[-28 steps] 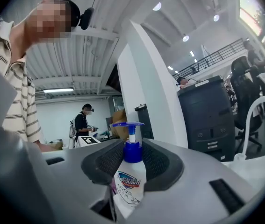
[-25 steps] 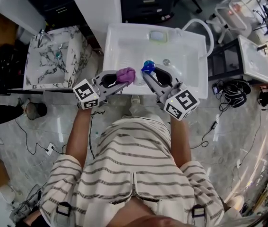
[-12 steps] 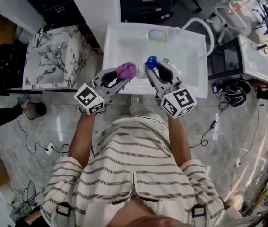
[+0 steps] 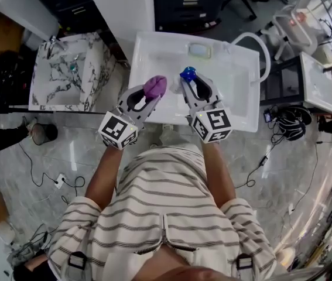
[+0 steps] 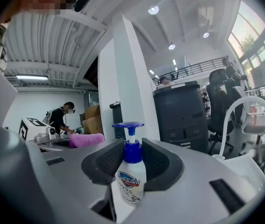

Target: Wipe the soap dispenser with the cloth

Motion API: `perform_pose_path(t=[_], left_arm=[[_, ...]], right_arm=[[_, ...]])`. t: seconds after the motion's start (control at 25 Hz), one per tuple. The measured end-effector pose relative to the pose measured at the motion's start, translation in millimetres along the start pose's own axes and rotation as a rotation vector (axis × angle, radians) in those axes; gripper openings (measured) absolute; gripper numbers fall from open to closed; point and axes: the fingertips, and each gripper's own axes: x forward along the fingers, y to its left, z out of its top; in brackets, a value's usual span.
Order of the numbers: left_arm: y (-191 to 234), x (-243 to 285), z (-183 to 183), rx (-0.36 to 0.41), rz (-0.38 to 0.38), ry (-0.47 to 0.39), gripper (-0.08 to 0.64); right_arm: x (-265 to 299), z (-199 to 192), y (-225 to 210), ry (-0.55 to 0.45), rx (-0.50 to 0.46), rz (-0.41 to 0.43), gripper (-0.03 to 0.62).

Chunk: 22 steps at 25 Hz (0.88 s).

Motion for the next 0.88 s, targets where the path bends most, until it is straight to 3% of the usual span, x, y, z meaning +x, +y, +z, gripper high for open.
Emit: perform_pose_path(t=[0.48,0.88], left_arm=[[52.5,40.9,-16.7,-0.073,0.136,0.059,0.115],[76.8,70.1,-36.5,-0.099,0.145,0.141,0.115]], right_arm=[[87.5,-42.1,-72.7,0.042,-0.040,-0.118,0.132],[168.6,-80.8,-140.0,0.112,-0.021,-0.133,0.132]])
